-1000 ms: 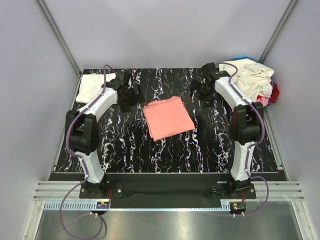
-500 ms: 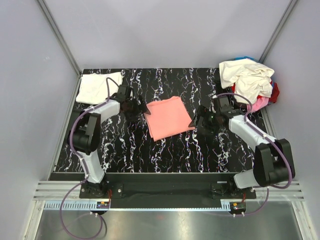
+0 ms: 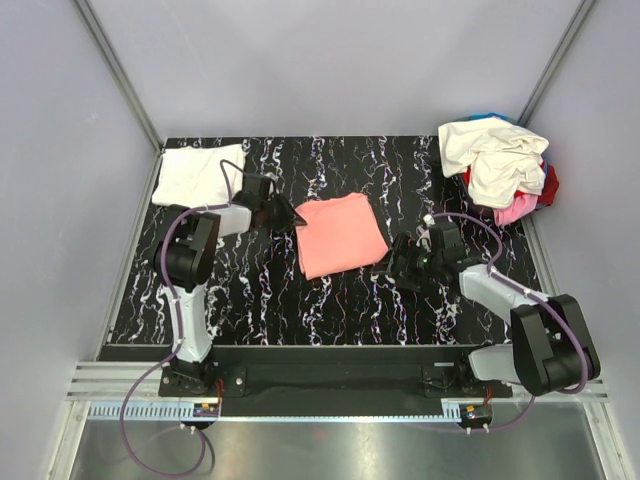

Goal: Fold and stack the t-shirts
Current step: Neatly place the folded tshirt to the corner

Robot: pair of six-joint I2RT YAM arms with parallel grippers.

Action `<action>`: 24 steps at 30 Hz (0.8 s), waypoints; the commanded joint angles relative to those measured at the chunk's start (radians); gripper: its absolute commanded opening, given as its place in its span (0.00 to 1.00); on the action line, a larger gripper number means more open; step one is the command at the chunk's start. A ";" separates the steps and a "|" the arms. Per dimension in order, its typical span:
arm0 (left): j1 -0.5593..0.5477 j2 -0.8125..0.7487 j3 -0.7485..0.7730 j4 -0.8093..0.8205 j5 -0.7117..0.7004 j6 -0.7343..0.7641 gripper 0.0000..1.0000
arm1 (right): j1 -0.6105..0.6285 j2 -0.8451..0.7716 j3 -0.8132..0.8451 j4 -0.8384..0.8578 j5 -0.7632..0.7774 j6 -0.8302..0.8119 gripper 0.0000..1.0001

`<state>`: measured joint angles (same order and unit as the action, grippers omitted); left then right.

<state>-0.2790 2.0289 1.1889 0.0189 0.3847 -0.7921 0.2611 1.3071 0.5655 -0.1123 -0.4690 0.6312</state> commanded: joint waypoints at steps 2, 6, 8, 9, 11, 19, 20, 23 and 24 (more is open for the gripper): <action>-0.032 0.042 0.011 0.012 -0.023 0.019 0.00 | 0.006 0.007 -0.019 0.169 -0.045 0.022 0.99; -0.025 -0.013 0.083 -0.094 -0.040 0.062 0.00 | 0.006 0.056 -0.010 0.180 -0.053 0.025 0.98; -0.005 -0.042 0.154 -0.185 -0.032 0.103 0.00 | 0.006 0.083 -0.001 0.178 -0.059 0.025 0.97; 0.004 -0.047 0.185 -0.226 -0.029 0.119 0.00 | 0.006 0.089 0.000 0.180 -0.060 0.022 0.97; 0.030 -0.044 0.297 -0.362 -0.015 0.184 0.00 | 0.006 0.096 0.001 0.180 -0.060 0.025 0.97; 0.136 0.030 0.651 -0.779 -0.116 0.381 0.00 | 0.006 0.112 0.004 0.178 -0.060 0.024 0.97; 0.142 0.045 0.749 -0.819 -0.128 0.399 0.00 | 0.006 0.115 0.005 0.178 -0.062 0.022 0.96; 0.169 0.128 0.971 -0.971 -0.129 0.467 0.00 | 0.006 0.123 0.008 0.177 -0.063 0.024 0.96; 0.182 0.173 1.029 -1.011 -0.133 0.478 0.00 | 0.007 0.123 0.010 0.178 -0.063 0.022 0.96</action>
<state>-0.1150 2.1304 2.0480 -0.7986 0.2813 -0.4152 0.2611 1.4242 0.5457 0.0334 -0.5175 0.6533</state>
